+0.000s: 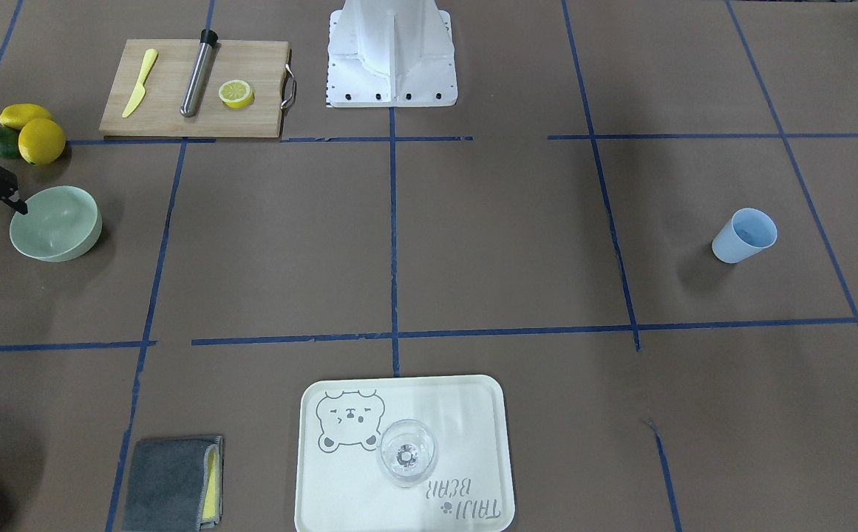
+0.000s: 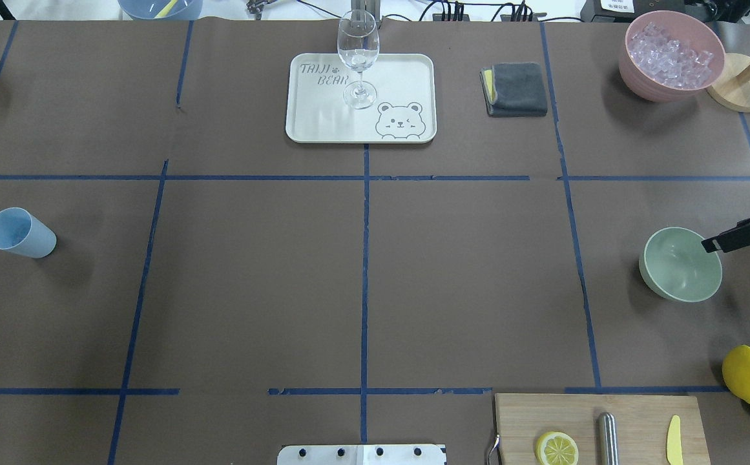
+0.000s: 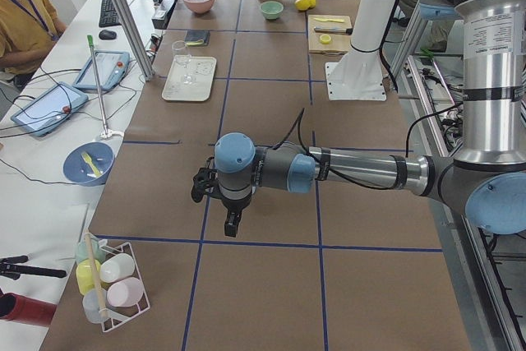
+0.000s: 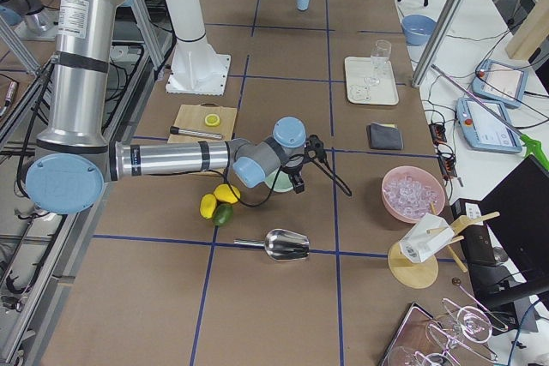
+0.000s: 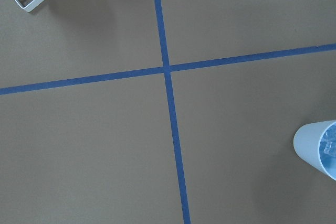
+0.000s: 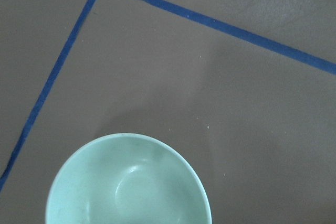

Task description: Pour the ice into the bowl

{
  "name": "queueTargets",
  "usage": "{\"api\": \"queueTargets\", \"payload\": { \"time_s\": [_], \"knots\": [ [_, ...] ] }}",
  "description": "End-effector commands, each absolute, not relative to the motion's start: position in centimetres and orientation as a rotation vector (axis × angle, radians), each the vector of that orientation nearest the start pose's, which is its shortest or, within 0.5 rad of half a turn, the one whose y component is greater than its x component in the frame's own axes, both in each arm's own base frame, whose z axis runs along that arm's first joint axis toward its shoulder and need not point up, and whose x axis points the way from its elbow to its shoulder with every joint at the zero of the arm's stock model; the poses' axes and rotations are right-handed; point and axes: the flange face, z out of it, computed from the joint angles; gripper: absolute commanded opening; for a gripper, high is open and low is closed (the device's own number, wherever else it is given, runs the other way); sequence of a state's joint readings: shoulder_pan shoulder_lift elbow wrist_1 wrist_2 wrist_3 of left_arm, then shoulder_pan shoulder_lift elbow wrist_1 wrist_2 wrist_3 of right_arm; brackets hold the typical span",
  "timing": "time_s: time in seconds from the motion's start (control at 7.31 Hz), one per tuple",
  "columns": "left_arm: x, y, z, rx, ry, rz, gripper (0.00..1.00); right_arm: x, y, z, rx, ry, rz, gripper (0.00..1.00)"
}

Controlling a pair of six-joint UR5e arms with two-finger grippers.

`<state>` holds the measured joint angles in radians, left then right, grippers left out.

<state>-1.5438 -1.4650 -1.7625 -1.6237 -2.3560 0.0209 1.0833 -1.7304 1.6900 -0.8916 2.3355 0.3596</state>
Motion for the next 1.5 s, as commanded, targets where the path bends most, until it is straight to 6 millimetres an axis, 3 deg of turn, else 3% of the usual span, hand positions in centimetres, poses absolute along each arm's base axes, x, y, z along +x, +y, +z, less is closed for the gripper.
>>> {"api": "queueTargets", "payload": {
  "time_s": [0.0, 0.14, 0.41, 0.68, 0.96, 1.09, 1.23, 1.37],
  "knots": [
    [-5.0, -45.6, 60.7, 0.13, 0.785, 0.101, 1.0, -17.9, -42.2, 63.0, 0.247, -0.903, -0.33, 0.98],
    [-5.0, -45.6, 60.7, 0.13, 0.785, 0.101, 1.0, -18.6, -42.0, 63.1, 0.241, -0.897, -0.332, 0.8],
    [-5.0, -45.6, 60.7, 0.131, 0.785, 0.102, 1.0, -18.9, -41.8, 62.6, 0.242, -0.91, -0.35, 0.0],
    [-5.0, -45.6, 60.7, 0.131, 0.785, 0.102, 1.0, -18.9, -41.9, 61.0, 0.263, -0.927, -0.354, 0.0],
    [-5.0, -45.6, 60.7, 0.131, 0.785, 0.102, 1.0, -19.3, -41.8, 56.1, 0.276, -1.008, -0.325, 0.0],
    [-5.0, -45.5, 60.8, 0.129, 0.785, 0.101, 1.0, -21.6, -42.4, 50.9, 0.258, -1.08, -0.253, 0.0],
    [-5.0, -45.5, 60.8, 0.129, 0.785, 0.101, 1.0, -26.0, -43.3, 45.9, 0.248, -1.146, -0.235, 0.0],
    [-5.0, -45.5, 60.7, 0.131, 0.785, 0.102, 1.0, -31.7, -43.7, 40.3, 0.218, -1.214, -0.217, 0.0]
  ]
}}
